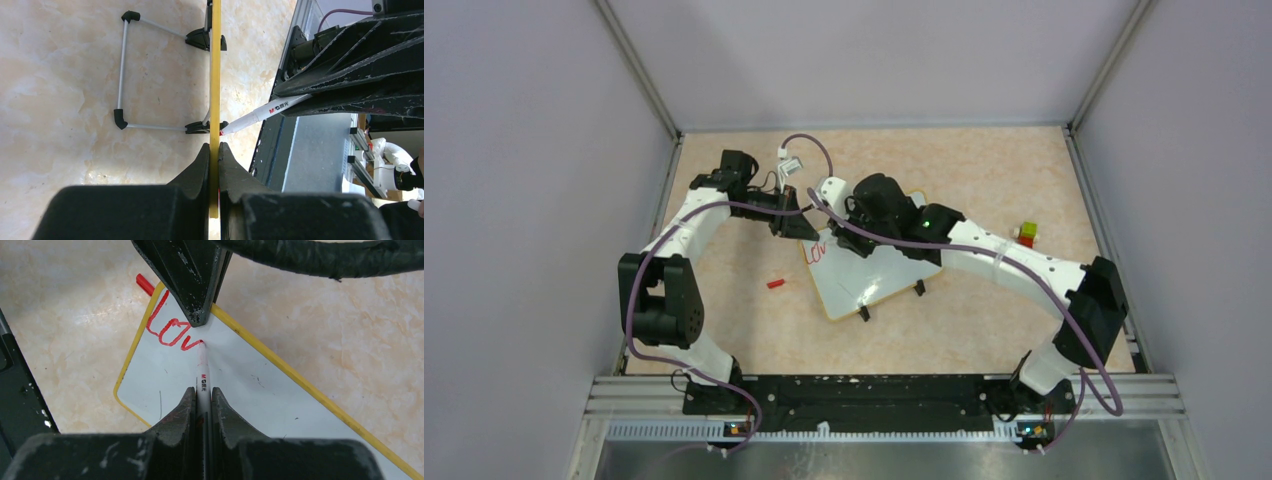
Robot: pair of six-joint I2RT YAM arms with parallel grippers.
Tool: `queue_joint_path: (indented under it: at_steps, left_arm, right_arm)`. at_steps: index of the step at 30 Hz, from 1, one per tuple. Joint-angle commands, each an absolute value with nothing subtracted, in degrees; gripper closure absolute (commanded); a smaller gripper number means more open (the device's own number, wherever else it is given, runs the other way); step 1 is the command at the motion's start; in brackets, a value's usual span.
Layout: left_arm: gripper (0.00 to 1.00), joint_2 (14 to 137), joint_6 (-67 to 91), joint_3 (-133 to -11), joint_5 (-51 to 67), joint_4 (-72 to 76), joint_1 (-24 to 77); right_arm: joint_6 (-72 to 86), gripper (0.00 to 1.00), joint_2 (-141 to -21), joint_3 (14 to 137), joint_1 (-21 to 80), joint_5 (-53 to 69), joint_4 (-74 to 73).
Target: Write a sentence on the whiteboard
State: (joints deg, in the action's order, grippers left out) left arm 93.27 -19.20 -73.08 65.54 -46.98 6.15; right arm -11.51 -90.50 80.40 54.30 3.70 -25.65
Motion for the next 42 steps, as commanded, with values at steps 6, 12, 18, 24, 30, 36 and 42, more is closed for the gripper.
queue_joint_path:
  at_steps: [6, 12, 18, 24, 30, 36, 42]
  left_arm:
    - [1.00, 92.54, -18.89, -74.59, 65.48, -47.16, 6.59]
    - [1.00, 92.68, -18.90, -74.47, 65.37, -46.94, 6.59]
    - [1.00, 92.78, -18.94, -74.62, 65.48, -47.03, 6.59]
    - [1.00, 92.40, -19.02, -74.30, 65.39, -47.05, 6.61]
    - [1.00, 92.11, -18.98, -74.27, 65.06, -47.07, 6.59]
    - [1.00, 92.24, -18.90, -74.26, 65.02, -46.96, 6.59]
    - [1.00, 92.46, -18.89, -74.18, 65.03, -46.98, 6.59]
  right_arm:
    - [-12.21, 1.00, -88.22, 82.36, 53.61, 5.22, -25.46]
    - [-13.69, 1.00, -85.53, 79.04, 53.97, 6.52, -25.59]
    - [-13.50, 1.00, -86.78, 78.62, 54.06, 5.36, -24.93]
    - [-13.32, 1.00, -88.13, 79.00, 54.06, 5.10, -23.80]
    - [-13.25, 1.00, -89.11, 79.18, 54.08, 5.06, -23.80]
    - [-13.45, 1.00, -88.94, 77.84, 53.97, 3.61, -23.47]
    - [-13.51, 1.00, -89.15, 77.65, 53.10, 3.34, -23.33]
